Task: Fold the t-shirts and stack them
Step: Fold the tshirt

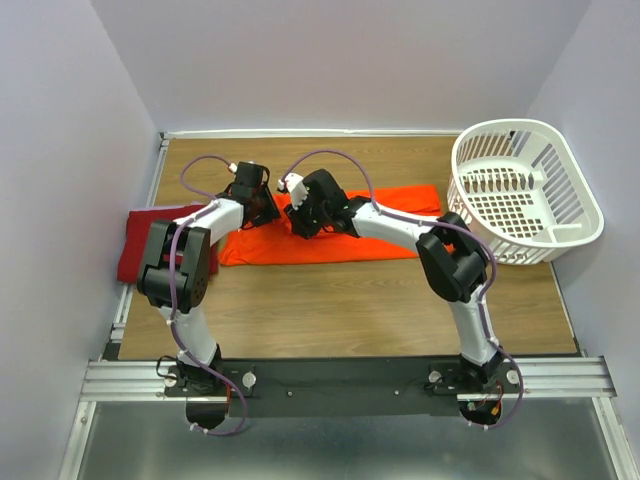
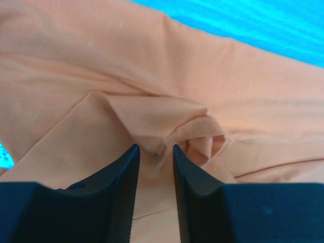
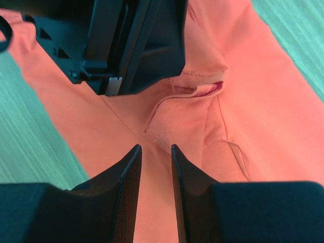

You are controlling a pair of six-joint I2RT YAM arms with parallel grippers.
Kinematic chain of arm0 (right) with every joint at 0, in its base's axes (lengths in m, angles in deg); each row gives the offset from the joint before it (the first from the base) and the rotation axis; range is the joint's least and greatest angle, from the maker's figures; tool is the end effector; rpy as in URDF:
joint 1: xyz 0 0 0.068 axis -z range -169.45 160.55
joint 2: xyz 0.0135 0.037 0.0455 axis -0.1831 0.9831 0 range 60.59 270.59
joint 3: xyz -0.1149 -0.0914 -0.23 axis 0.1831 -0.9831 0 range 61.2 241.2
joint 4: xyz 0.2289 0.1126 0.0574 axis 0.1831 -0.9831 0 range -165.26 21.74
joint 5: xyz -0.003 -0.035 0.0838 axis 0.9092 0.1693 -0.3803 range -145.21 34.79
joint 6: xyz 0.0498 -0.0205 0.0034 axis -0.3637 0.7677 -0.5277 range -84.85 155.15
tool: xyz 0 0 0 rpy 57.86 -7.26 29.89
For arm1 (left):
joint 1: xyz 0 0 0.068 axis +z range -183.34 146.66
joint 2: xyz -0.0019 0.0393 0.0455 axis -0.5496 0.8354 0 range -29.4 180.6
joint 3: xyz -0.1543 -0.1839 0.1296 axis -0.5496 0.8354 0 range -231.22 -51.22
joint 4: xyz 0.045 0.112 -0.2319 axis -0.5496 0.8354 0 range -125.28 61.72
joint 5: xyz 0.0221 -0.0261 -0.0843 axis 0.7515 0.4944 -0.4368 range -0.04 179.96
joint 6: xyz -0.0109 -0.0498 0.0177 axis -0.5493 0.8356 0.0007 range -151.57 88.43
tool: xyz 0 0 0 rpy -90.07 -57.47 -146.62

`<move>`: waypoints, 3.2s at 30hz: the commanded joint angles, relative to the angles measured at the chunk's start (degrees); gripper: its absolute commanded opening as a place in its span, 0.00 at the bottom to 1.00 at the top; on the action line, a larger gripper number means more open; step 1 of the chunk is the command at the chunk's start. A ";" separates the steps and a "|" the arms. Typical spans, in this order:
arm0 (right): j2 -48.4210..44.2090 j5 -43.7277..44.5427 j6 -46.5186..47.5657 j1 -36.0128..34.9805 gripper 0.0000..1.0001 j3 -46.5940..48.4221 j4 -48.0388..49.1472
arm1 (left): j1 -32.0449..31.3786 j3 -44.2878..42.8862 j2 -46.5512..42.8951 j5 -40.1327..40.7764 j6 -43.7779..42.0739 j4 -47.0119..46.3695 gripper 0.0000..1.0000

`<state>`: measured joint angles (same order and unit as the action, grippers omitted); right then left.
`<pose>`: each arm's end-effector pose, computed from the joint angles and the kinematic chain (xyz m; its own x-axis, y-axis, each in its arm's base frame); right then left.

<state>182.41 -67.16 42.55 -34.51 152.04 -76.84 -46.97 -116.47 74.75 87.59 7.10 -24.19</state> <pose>0.3368 0.3479 0.1939 -0.3425 -0.5216 -0.7815 -0.8565 0.5152 0.0315 0.3722 -0.0918 0.1784 -0.7444 -0.4619 -0.4822 -0.2611 0.8660 -0.4264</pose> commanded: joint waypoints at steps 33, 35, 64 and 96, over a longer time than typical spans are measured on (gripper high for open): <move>7.03 4.91 2.18 -1.52 0.07 6.45 1.37 | 0.53 -7.78 2.89 0.97 -4.40 4.90 0.00; 6.42 5.96 2.62 -1.52 0.00 5.92 1.37 | 0.79 -8.04 3.15 0.61 -4.66 5.08 0.00; -1.14 9.04 5.52 -1.44 0.00 -1.02 1.37 | 5.89 -13.06 2.81 -3.78 -13.63 15.10 0.00; -1.06 3.15 3.59 -1.35 0.02 -5.42 1.20 | 6.95 -10.16 5.35 -1.94 -16.79 18.09 0.00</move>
<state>181.73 -62.65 46.94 -35.51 147.78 -75.79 -40.48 -128.12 78.47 84.55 -8.94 -6.37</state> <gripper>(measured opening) 0.014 0.005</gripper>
